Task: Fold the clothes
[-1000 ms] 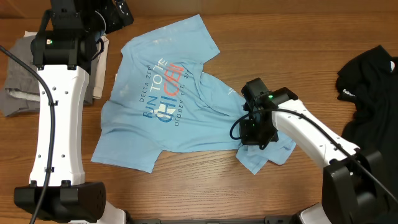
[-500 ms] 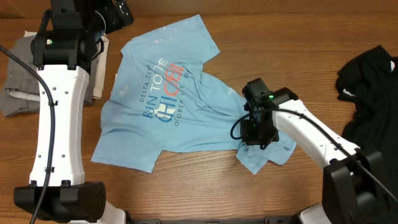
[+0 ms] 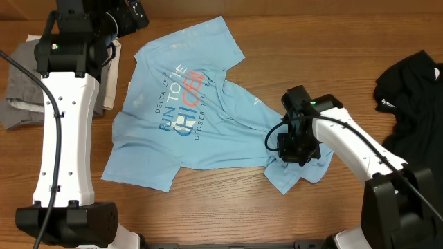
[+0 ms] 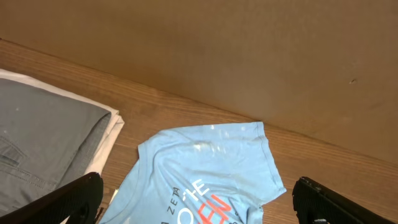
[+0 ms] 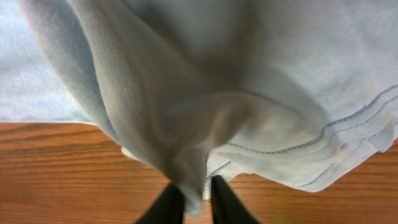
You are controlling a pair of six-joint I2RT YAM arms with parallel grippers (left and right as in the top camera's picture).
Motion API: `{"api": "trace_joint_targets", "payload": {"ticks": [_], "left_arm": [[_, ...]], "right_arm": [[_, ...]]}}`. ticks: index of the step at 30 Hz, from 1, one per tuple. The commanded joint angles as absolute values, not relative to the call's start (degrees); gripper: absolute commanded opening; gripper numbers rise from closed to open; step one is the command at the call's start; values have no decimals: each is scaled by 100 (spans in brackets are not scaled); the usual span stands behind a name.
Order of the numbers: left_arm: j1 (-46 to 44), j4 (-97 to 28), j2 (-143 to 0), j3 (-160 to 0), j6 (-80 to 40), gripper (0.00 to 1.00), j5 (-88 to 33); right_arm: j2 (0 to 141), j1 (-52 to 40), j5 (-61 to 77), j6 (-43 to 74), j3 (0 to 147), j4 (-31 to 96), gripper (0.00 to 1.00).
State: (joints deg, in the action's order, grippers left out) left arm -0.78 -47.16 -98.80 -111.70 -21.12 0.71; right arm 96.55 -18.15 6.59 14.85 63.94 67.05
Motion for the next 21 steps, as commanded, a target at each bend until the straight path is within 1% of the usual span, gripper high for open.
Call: {"api": "trace_joint_targets", "payload": {"ticks": [1, 7, 8, 9, 10, 21], "left_arm": [[-78, -4696, -9889, -11174, -2231, 100, 102], [-78, -4696, -9889, -11174, -2231, 100, 102], [-78, -4696, -9889, -11174, -2231, 100, 102], [-78, -4696, -9889, -11174, -2231, 100, 102], [-78, -4694, -9889, -11174, -2231, 100, 102], [-78, -4696, -9889, -11174, -2231, 100, 102]], "right_arm": [[9651, -1750, 609, 1455, 6377, 6696, 15], [9651, -1747, 604, 1446, 6377, 6700, 16], [9651, -1750, 607, 1361, 6377, 6698, 18], [9651, -1750, 600, 1326, 6377, 6698, 25], [9651, -1747, 602, 1326, 6377, 6698, 28], [9651, -1747, 561, 1299, 6567, 6790, 29]]}}
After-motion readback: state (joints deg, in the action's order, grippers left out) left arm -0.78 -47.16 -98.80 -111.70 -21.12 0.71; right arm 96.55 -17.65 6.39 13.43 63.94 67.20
